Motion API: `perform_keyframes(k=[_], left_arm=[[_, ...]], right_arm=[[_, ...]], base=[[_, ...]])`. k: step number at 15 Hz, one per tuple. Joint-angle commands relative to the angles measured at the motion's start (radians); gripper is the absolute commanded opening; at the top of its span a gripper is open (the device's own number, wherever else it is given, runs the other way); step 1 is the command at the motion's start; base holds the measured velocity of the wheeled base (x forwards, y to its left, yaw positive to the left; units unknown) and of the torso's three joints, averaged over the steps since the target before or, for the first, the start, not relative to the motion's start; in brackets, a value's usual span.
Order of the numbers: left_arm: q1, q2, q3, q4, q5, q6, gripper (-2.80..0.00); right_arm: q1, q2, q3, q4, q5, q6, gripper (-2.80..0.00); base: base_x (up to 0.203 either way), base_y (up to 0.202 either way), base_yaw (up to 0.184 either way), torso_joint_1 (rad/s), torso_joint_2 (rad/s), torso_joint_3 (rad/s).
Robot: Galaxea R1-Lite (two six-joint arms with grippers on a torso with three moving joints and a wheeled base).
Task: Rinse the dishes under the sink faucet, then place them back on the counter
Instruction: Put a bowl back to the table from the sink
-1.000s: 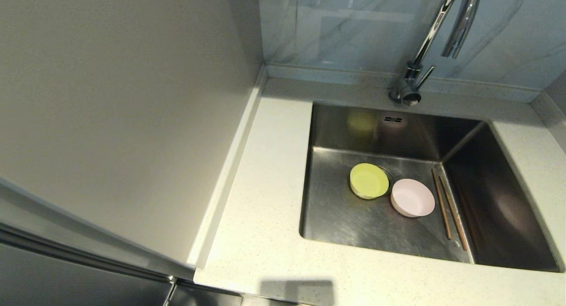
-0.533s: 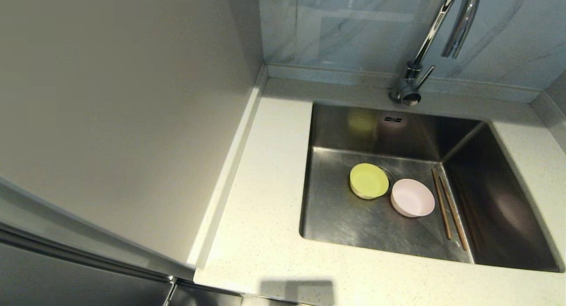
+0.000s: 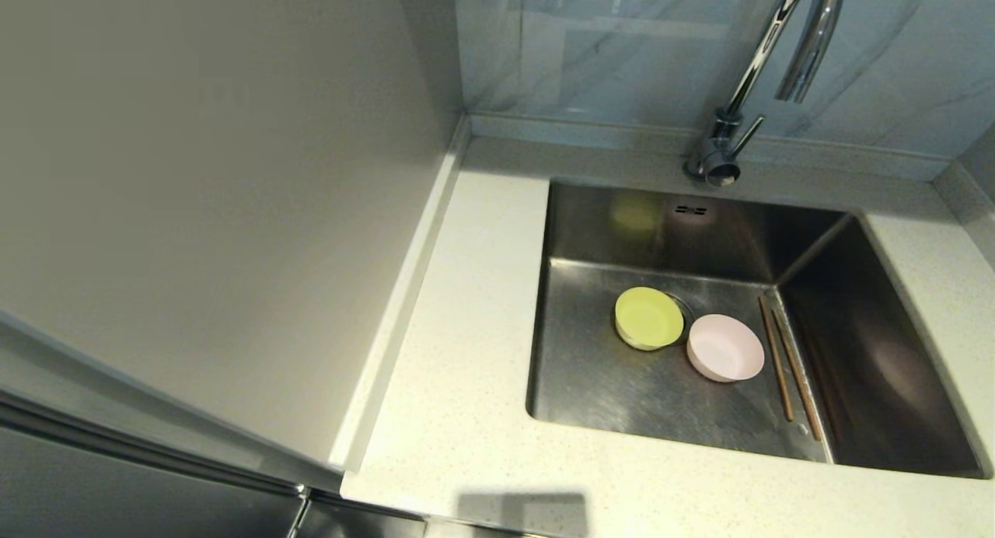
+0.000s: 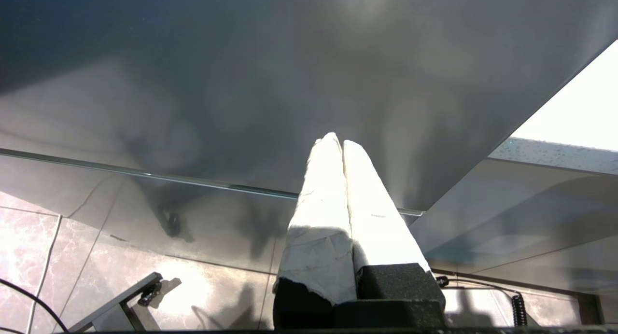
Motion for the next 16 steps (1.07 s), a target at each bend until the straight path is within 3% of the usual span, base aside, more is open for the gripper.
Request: perform_keyframes(k=[1,16], left_arm=[[0.0,-0.003,0.0,-0.001,0.0,0.0,-2.8],[0.0,-0.003,0.0,-0.001,0.0,0.0,-2.8]], right_arm=[[0.0,0.004,0.0,0.0,-0.001,0.0,-2.8],[0.0,0.003,0.0,0.0,-0.001,0.0,-2.8]], base=[[0.0,0.0,0.0,0.0,0.0,0.0],[0.0,0.0,0.0,0.0,0.0,0.0]])
